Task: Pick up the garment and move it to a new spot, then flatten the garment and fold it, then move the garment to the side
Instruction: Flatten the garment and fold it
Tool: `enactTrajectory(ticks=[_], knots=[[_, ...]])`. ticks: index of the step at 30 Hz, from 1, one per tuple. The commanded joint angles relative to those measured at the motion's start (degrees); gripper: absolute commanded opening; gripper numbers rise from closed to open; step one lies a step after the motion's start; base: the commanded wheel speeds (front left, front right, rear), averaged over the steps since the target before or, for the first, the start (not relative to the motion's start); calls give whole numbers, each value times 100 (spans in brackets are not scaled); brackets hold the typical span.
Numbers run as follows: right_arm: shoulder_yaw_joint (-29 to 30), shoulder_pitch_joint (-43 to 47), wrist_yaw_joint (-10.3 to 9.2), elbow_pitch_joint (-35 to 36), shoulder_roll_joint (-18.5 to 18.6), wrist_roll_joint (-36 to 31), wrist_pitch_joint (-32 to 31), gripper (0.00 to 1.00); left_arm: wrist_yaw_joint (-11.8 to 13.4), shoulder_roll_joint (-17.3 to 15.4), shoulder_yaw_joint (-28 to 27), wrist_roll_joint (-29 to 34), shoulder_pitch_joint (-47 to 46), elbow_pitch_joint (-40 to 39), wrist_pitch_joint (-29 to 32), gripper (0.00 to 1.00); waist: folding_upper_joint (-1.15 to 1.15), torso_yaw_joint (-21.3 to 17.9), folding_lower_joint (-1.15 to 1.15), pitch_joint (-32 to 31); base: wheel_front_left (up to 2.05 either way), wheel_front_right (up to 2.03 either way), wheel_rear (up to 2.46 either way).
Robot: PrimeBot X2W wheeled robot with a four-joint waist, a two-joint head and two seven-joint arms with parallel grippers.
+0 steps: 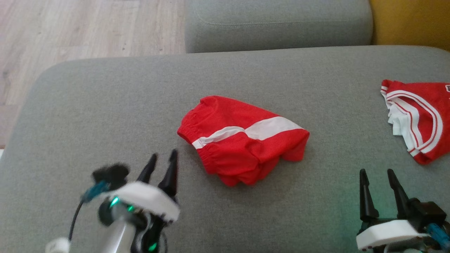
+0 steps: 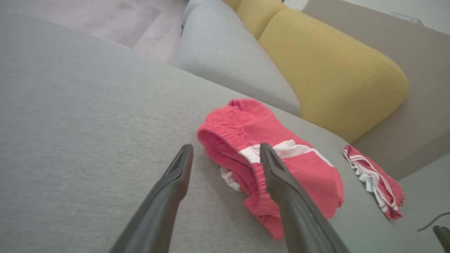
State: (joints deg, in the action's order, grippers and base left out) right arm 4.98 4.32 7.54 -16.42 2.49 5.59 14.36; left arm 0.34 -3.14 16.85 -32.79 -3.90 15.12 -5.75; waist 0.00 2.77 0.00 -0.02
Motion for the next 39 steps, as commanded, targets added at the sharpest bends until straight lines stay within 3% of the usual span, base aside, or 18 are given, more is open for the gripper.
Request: enactTrajectory(ticks=[1, 4, 10, 16, 23, 24, 25, 33, 39], knots=[[-183, -175, -5, 184, 39, 44, 63, 100, 177, 23, 87, -337, -547, -73, 287, 100, 0, -55, 0, 56, 0, 0, 0], [-223, -221, -5, 173, 39, 67, 63, 100, 441, 24, 436, -1010, -914, 146, 725, 100, 0, -119, 0, 142, 0, 0, 0], [-261, -305, -5, 143, 39, 47, 63, 100, 818, 25, 790, -1674, -1542, 912, 1083, 100, 0, -249, 0, 275, 0, 0, 0], [-233, -363, -5, 127, 39, 5, 63, 100, 594, 25, 1043, -2474, -1889, 1296, 1034, 100, 0, -328, 0, 354, 0, 0, 0], [-299, -426, -5, 96, 39, 2, 63, 100, 481, 25, 1302, -2756, -2275, 1757, 720, 100, 0, -402, 0, 399, 0, 0, 0], [-316, -439, -5, 91, 39, 6, 63, 100, 390, 25, 1331, -2765, -2334, 1796, 669, 43, 0, -416, 0, 404, 0, 0, 0], [-338, -455, -5, 82, 39, 12, 63, 100, 277, 25, 1354, -2796, -2389, 1824, 636, 0, 0, -438, 0, 412, 0, 0, 0], [-495, -603, -5, 0, 39, 43, 63, 100, -367, -278, 1506, -2492, -3215, 2056, 537, 0, 0, -765, 0, 410, 0, 0, 0], [-581, -664, -5, -66, 39, 183, 63, 100, -621, -825, 1721, -1904, -4284, 1950, 495, 0, 0, -1178, 0, 338, 0, 0, 0]])
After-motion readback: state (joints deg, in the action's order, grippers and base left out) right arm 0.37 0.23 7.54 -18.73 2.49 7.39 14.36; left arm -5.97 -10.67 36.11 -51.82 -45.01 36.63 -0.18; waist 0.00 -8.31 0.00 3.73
